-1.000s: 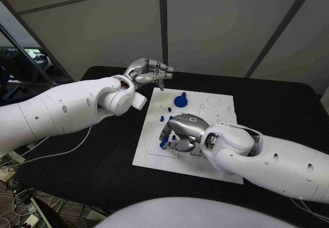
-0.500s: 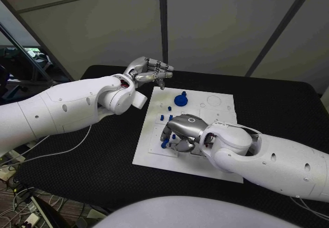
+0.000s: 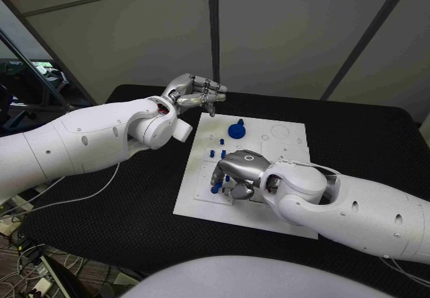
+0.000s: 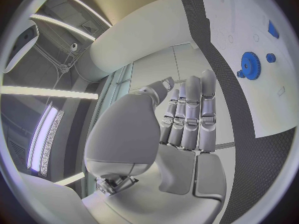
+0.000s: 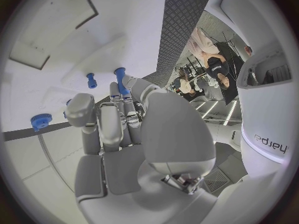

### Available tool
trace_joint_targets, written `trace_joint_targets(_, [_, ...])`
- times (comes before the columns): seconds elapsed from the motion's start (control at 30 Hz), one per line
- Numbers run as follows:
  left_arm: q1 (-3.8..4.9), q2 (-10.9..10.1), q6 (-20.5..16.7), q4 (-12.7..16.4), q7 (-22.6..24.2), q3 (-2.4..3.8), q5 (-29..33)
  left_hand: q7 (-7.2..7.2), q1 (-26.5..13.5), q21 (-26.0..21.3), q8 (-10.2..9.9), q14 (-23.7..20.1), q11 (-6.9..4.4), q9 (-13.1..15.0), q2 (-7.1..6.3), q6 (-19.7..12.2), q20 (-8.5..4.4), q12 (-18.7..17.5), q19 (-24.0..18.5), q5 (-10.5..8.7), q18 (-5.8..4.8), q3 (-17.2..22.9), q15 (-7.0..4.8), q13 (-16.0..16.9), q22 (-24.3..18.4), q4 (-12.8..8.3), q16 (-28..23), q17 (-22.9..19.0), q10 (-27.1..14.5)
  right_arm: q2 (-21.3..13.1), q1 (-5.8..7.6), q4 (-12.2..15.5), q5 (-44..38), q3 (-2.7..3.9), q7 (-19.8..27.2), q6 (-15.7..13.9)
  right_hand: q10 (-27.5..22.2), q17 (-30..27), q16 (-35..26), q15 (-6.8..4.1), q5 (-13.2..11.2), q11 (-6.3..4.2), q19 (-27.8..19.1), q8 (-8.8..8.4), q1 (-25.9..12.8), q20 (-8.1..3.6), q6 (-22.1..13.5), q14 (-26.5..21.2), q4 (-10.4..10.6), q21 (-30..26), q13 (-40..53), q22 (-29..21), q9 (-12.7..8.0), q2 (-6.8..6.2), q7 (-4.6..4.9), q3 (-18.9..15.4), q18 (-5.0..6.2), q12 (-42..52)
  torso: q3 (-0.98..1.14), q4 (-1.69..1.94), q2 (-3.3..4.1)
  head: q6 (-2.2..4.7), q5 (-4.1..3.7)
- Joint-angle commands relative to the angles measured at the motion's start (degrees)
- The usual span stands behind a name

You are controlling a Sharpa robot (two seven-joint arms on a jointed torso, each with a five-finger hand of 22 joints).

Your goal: Assemble the parts on the task board

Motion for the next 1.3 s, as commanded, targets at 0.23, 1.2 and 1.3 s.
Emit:
trace_joint_targets(0.23, [0.07,0.1,0.7,0.0,0.3,0.02,0.1,0.00,0.1,-0.4,0.1,-0.4,-0.08,-0.1,0.54,-0.5,0.14,0.1,-0.2,0.02,-0.25,-0.2,-0.12,0.1,-0.1,0.0,-0.3,-0.1,-0.5,0.9,-0.02,-0.3,-1.5,-1.40,-0.1,1.2,0.1,-0.1,0.1,-0.15,0.1,0.31,-0.1,0.02,-0.1,0.18,0.1,1.9,0.0,0.1,0.1,-0.3,0.1,0.47,0.32,0.1,-0.56,-0.3,0.01,-0.02,0.03,0.00,-0.01])
trace_joint_targets(1.2, [0.05,0.0,1.3,-0.1,0.1,0.01,0.1,0.03,0.0,-0.5,0.2,-0.4,-0.06,-0.1,0.67,-0.5,0.17,0.3,-0.2,0.02,-0.25,-0.3,-0.09,0.1,-0.1,0.0,-0.3,-0.1,-0.6,-6.7,-0.43,5.8,5.2,-0.97,6.2,-17.5,-19.3,-11.7,-7.1,2.87,3.3,3.73,-11.1,-2.41,-0.5,3.19,-19.9,-2.7,2.5,-14.5,0.1,-18.1,-1.6,-1.59,0.28,-13.8,2.81,1.0,0.05,-0.14,-0.19,1.65,-1.20])
trace_joint_targets(1.3, [0.03,0.0,1.3,-0.2,0.1,0.01,0.1,0.03,0.0,-0.5,0.2,-0.4,-0.07,-0.1,0.73,-0.5,0.18,0.3,-0.2,0.02,-0.24,-0.3,-0.09,0.1,-0.1,0.0,-0.3,-0.1,-0.6,-10.1,-0.40,7.3,9.8,0.80,6.5,-19.1,-16.0,-11.3,-6.6,2.19,3.1,2.90,-10.1,-1.39,-0.3,2.61,-14.1,-2.1,2.9,-13.9,0.2,-17.3,-1.1,-0.82,1.66,-14.0,2.64,3.6,0.00,-0.24,-0.32,1.97,-1.80])
